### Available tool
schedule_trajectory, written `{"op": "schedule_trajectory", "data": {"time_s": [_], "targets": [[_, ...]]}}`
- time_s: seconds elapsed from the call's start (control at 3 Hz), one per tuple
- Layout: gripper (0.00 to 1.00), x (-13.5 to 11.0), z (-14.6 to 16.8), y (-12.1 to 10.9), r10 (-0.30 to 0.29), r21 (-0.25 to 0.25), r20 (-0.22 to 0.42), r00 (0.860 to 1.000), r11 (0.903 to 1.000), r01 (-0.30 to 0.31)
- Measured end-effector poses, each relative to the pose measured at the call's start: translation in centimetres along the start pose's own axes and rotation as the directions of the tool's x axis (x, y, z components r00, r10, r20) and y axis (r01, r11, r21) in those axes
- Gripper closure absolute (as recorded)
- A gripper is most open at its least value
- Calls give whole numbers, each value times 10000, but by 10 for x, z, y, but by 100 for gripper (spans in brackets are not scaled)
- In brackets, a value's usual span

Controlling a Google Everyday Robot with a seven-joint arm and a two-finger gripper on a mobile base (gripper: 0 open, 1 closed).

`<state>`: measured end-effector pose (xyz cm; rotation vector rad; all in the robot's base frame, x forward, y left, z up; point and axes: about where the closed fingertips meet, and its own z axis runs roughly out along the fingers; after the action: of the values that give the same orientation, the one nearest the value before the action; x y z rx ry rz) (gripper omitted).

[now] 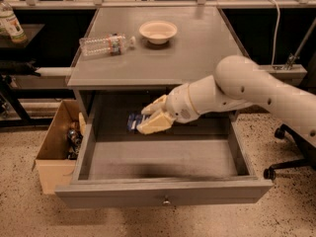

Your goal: Place rxbar blueberry into top drawer

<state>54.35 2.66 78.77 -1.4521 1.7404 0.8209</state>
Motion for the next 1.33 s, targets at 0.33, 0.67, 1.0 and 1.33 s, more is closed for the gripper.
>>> {"op": "schedule_trajectory", "data": {"time_s": [0.33, 0.67, 1.0, 1.33], "targets": [[100, 46, 34, 11, 707, -626, -331, 9969, 9954, -727], [86, 80, 58, 7, 1330, -909, -494, 9899, 9864, -1371], [64, 97, 69, -5, 1675, -861, -515, 9845, 9814, -1714], [40, 107, 77, -12, 1781, -828, -709, 9815, 9795, -1837]]}}
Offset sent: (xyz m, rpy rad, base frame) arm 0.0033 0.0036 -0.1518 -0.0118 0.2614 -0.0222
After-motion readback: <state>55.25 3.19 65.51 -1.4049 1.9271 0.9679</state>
